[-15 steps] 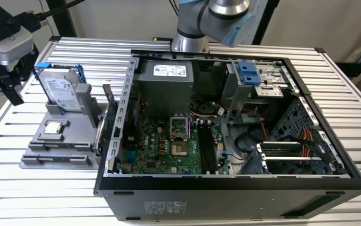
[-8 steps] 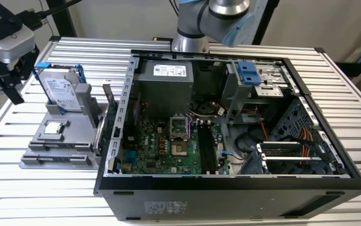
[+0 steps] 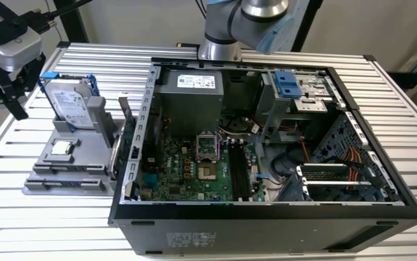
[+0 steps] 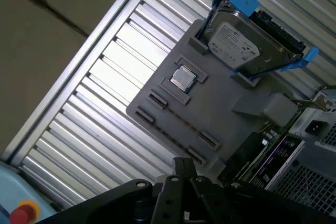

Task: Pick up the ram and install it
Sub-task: 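Pick up the ram and move it above insertion slot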

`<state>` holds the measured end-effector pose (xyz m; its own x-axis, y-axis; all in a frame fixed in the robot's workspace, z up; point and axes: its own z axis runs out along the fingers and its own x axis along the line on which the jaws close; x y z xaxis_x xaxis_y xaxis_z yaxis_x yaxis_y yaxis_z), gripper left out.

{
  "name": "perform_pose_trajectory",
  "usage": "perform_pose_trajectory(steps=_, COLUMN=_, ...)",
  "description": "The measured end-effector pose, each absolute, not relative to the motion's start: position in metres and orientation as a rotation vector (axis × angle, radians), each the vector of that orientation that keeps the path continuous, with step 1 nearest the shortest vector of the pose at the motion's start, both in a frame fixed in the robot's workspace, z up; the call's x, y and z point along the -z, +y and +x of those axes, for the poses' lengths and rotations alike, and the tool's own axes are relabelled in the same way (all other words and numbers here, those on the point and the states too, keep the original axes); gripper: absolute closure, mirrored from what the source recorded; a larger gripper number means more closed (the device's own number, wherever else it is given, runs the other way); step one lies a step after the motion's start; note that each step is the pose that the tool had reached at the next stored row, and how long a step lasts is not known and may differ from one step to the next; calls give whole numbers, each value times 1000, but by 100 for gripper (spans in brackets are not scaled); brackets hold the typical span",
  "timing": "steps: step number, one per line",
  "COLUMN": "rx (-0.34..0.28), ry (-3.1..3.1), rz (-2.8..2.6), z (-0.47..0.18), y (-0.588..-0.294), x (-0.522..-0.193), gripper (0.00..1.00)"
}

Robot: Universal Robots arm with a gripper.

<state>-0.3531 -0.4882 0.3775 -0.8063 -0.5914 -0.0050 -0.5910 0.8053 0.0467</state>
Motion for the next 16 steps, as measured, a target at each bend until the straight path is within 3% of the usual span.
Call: perform_pose_trajectory(steps=16, rx=72, ry=-2961, rz=1015, z=-353, y=-484, x=-377, gripper=100)
